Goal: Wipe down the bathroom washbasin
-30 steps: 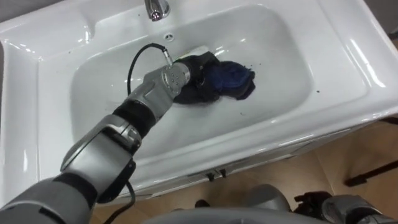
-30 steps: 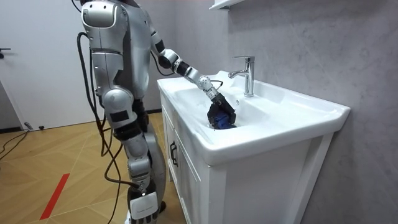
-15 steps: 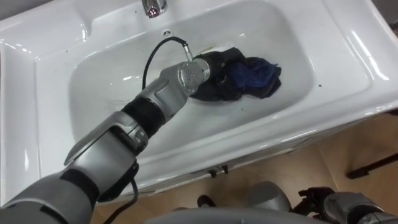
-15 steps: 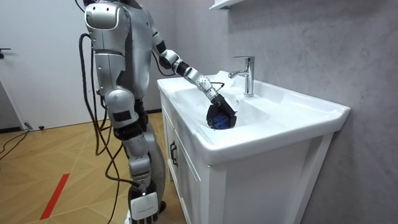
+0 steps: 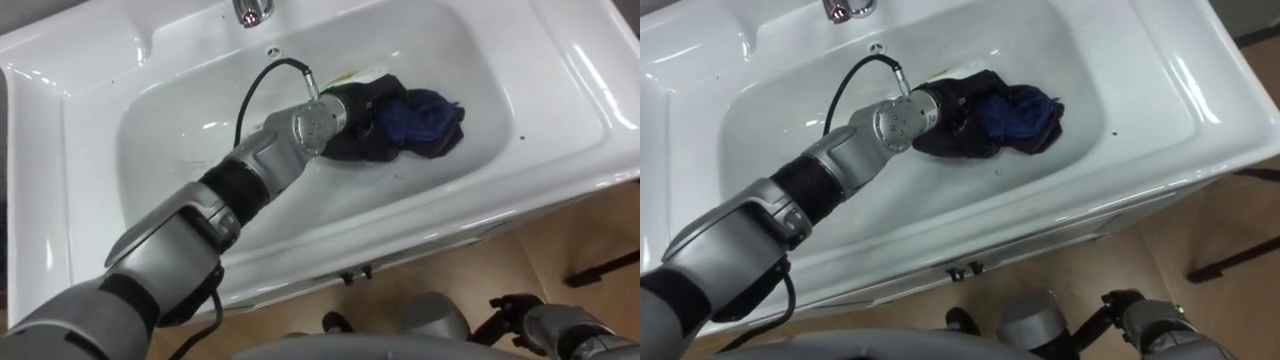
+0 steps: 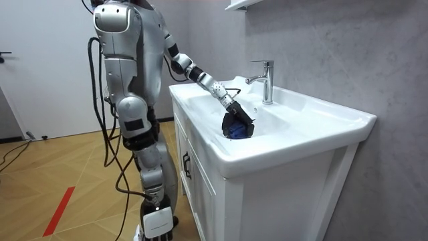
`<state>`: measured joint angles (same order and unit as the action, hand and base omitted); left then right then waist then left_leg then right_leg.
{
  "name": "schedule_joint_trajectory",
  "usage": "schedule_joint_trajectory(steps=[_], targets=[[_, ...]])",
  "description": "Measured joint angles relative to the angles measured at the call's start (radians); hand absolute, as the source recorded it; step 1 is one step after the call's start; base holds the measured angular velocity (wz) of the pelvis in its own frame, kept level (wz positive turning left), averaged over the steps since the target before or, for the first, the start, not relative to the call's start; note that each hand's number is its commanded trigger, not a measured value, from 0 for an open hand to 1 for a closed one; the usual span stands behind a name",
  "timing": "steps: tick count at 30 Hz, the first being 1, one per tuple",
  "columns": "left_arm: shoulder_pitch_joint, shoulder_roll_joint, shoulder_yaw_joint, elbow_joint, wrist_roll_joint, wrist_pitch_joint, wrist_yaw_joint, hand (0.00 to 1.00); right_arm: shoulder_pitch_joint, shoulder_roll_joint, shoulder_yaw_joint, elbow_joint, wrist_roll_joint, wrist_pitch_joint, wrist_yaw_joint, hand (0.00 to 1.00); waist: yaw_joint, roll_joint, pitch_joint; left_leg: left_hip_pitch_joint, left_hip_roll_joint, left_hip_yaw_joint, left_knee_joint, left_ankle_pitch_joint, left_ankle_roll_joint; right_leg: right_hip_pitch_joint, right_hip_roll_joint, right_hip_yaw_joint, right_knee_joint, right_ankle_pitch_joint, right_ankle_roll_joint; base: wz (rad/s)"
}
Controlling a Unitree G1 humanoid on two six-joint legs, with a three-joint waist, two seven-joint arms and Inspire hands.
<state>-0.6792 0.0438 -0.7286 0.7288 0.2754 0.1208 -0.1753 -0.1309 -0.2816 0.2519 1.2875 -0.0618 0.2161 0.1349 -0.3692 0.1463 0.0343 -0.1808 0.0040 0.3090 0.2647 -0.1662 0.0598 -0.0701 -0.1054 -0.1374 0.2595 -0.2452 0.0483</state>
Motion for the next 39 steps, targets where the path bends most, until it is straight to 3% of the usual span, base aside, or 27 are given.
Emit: schedule_joint_trajectory(steps=[4,8,16,19,25,29,31,33,34,36,39], targets=[[0.000,0.000,0.007,0.000,0.035,-0.004,0.004,1.00,-0.007,0.003,-0.001,0.001,-0.001,0.000,0.001,0.00,0.005,-0.008,0.0052,0.000,0.000,0.012,0.000,0.001,0.001,-0.007,0.000,0.013,-0.003,-0.001,0.001,-0.08],[0.004,-0.003,0.030,0.026,0.072,-0.043,0.007,1.00,-0.005,0.010,-0.001,0.003,0.023,0.002,-0.001,0.00,0.005,-0.023,0.0110,0.000,-0.001,0.017,0.001,0.001,0.002,-0.008,0.001,0.019,-0.006,0.000,0.002,-0.03],[0.040,-0.012,0.108,0.073,0.134,-0.084,0.030,1.00,0.006,0.014,-0.045,0.002,0.022,0.006,0.003,0.00,0.006,-0.032,0.0082,0.004,0.000,0.028,0.003,0.002,0.003,-0.012,0.003,0.029,0.002,0.001,0.002,-0.05],[0.062,-0.017,0.156,0.134,0.192,-0.102,0.049,1.00,0.006,0.015,-0.057,0.001,0.021,0.017,0.015,0.00,0.017,-0.043,0.0075,0.038,0.003,0.050,0.001,0.002,0.002,-0.001,0.006,0.066,0.017,-0.001,0.000,-0.32],[0.101,-0.009,0.291,0.246,0.292,-0.121,0.105,1.00,0.033,0.024,-0.140,0.007,0.011,0.025,0.016,0.00,0.025,-0.059,-0.0031,0.064,0.014,0.072,-0.012,0.007,-0.005,0.004,0.020,0.096,0.026,0.001,-0.004,-0.15],[0.165,0.036,0.379,0.258,0.378,-0.121,0.134,1.00,0.059,0.024,-0.197,0.000,-0.013,0.027,0.017,0.00,0.036,-0.063,-0.0078,0.084,0.022,0.071,-0.013,0.012,-0.012,0.017,0.030,0.104,0.032,0.003,-0.012,-0.07],[0.190,0.055,0.409,0.258,0.449,-0.120,0.154,1.00,0.063,0.024,-0.230,-0.001,-0.056,0.030,0.017,0.00,0.050,-0.053,-0.0147,0.080,0.027,0.071,-0.013,0.014,-0.015,0.012,0.034,0.104,0.031,0.003,-0.013,-0.03],[0.231,0.103,0.412,0.258,0.563,-0.115,0.195,1.00,0.064,0.021,-0.251,-0.008,-0.087,0.040,0.016,0.00,0.055,-0.034,-0.0305,0.079,0.026,0.071,-0.027,0.022,-0.019,0.006,0.036,0.104,0.031,0.006,-0.018,0.00],[0.241,0.119,0.412,0.258,0.588,-0.114,0.206,1.00,0.066,0.020,-0.257,-0.010,-0.093,0.038,0.016,0.00,0.057,-0.030,-0.0332,0.082,0.026,0.071,-0.031,0.025,-0.020,0.006,0.036,0.103,0.031,0.007,-0.019,-0.03],[0.280,0.165,0.413,0.251,0.656,-0.079,0.243,1.00,0.076,0.017,-0.283,-0.017,-0.093,0.038,0.017,0.00,0.064,-0.019,-0.0410,0.091,0.025,0.071,-0.047,0.035,-0.024,0.013,0.037,0.096,0.025,0.010,-0.026,0.03],[0.326,0.185,0.428,0.249,0.749,-0.053,0.292,1.00,0.099,0.014,-0.295,-0.017,-0.084,0.037,0.011,0.00,0.084,-0.016,-0.0433,0.123,0.023,0.070,-0.065,0.040,-0.030,0.045,0.037,0.091,0.012,0.011,-0.033,0.01]])
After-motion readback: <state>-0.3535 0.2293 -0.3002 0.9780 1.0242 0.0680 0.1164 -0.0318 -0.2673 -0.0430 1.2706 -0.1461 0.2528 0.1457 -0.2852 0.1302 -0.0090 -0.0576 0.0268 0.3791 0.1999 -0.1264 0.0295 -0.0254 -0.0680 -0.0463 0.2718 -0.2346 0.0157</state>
